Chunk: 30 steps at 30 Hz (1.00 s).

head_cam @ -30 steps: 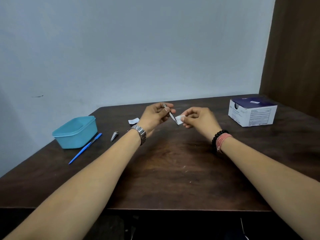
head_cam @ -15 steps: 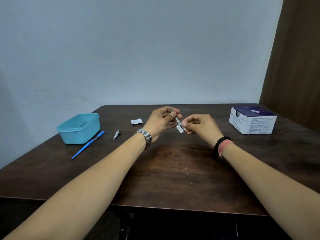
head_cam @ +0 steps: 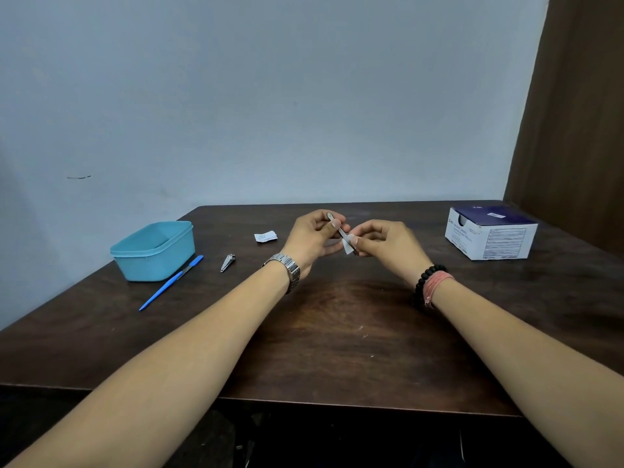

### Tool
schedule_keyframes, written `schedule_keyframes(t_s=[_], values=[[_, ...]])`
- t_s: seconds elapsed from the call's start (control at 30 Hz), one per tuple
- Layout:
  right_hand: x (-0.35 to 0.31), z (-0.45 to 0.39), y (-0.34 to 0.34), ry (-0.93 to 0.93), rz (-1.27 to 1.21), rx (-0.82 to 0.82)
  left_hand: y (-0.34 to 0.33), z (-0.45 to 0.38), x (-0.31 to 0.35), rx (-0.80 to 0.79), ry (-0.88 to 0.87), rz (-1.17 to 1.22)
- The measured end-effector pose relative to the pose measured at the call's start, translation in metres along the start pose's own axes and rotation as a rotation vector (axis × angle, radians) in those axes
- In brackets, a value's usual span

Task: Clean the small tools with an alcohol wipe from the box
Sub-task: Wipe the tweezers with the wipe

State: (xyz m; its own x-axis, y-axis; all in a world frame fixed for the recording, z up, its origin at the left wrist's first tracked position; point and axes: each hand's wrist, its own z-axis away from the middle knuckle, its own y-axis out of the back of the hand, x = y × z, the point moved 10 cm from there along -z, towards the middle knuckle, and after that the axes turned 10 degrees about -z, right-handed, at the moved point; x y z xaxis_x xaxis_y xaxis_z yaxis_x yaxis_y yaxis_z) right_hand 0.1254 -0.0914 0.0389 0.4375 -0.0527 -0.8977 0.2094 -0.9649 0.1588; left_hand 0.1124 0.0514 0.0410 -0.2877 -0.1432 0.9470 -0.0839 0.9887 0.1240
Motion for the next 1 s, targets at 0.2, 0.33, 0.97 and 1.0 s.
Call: schedule_keyframes(t_s=[0.2, 0.33, 0.97, 1.0], values=[[-0.019, 0.006, -0.008, 0.121, 0.301, 0.012, 0.001, -0.001, -0.008, 0.076, 0.037, 0.064], [-0.024, 0.006, -0.011, 0.201, 0.431, 0.022, 0.0, 0.0, -0.01, 0.103, 0.061, 0.111], [-0.017, 0.005, 0.01, 0.115, 0.243, 0.14, 0.004, 0.0, -0.009, 0.152, 0.055, -0.063], [-0.016, 0.005, 0.01, 0.108, 0.23, 0.135, 0.003, 0.0, -0.009, 0.145, 0.055, -0.065]])
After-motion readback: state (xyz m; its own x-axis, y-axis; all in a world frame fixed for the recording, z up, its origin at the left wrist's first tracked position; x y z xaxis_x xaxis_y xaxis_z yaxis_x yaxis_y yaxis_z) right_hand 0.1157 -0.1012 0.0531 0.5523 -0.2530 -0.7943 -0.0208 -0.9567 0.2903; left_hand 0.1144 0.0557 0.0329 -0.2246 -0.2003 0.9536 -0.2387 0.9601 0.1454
